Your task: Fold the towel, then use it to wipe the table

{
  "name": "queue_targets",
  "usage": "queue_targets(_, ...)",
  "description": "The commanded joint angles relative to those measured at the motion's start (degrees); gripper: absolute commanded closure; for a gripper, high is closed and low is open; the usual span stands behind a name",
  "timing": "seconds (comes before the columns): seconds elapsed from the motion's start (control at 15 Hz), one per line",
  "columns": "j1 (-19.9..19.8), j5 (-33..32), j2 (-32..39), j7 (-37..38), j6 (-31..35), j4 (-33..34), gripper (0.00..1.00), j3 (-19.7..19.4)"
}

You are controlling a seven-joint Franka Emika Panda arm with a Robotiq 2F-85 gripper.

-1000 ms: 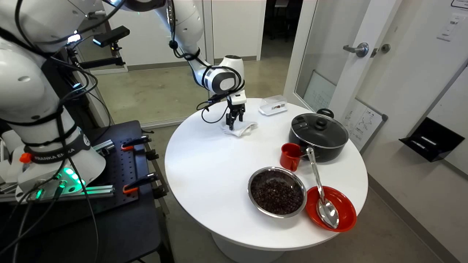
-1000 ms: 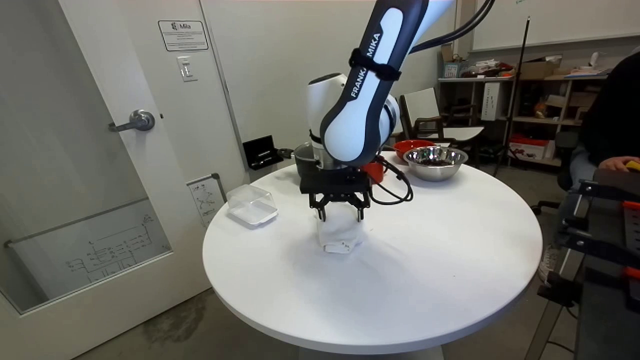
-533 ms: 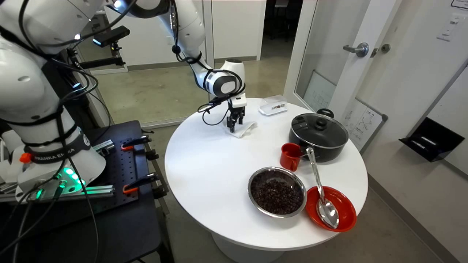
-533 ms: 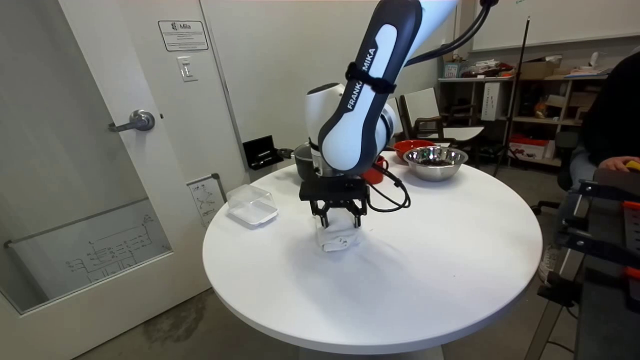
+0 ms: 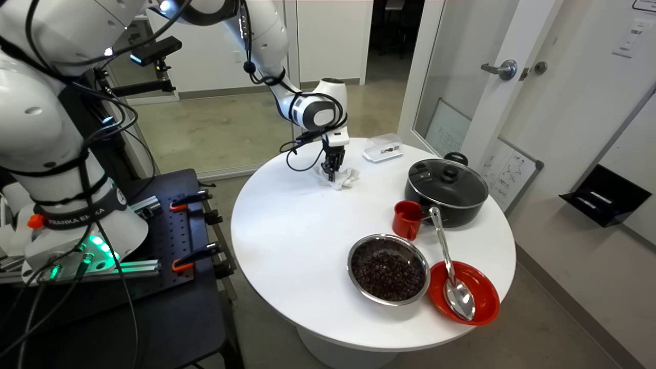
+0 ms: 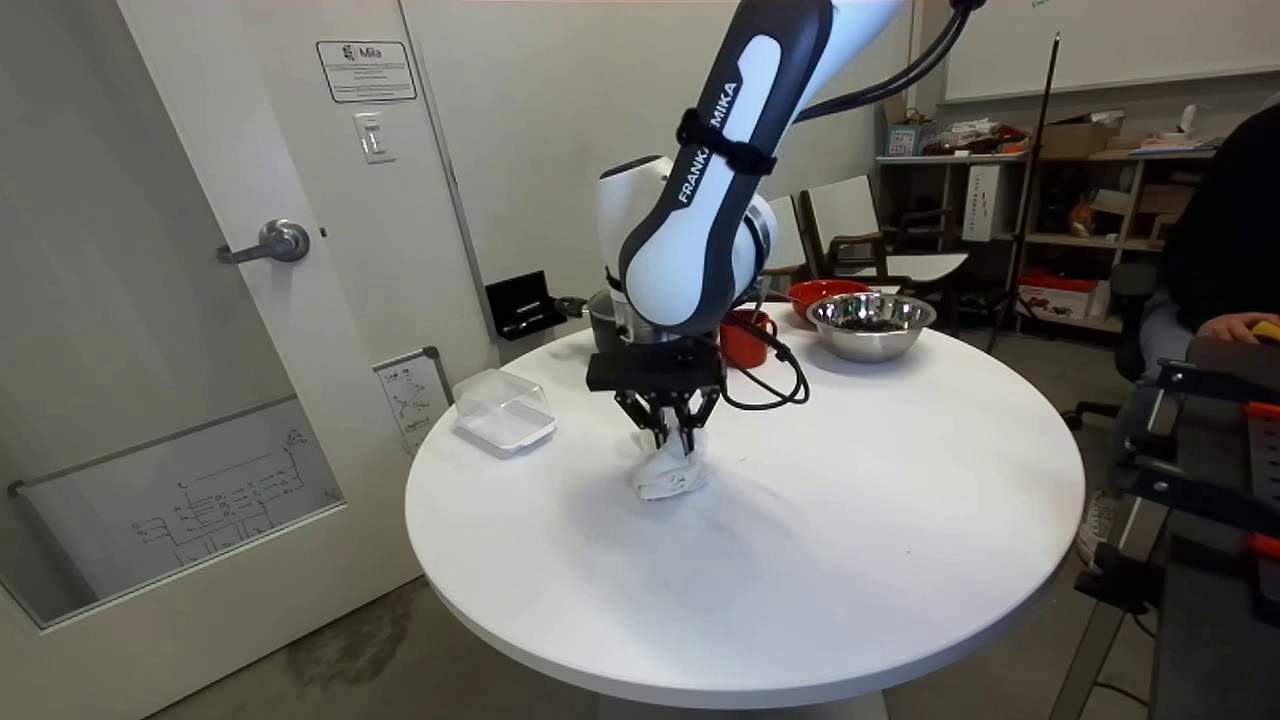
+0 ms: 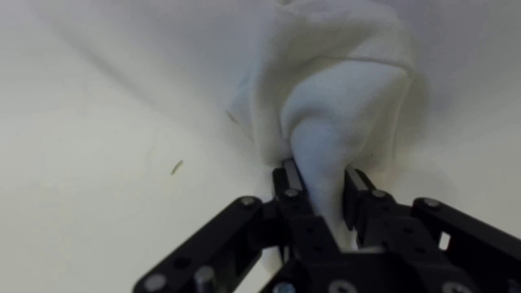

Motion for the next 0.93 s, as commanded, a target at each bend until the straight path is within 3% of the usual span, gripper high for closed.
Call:
queue_targets(0.0, 1.2, -0.1, 2.6, 1.8, -1.4, 2.1, 0.94, -1.1)
queue_targets(0.6, 5.2, -3.0, 3.9, 8.0, -2.8, 3.5, 0.95, -4.9)
queue_targets(0.87, 2.7, -1.1, 3.7, 11.3, -2.6, 4.0, 0.95, -5.0)
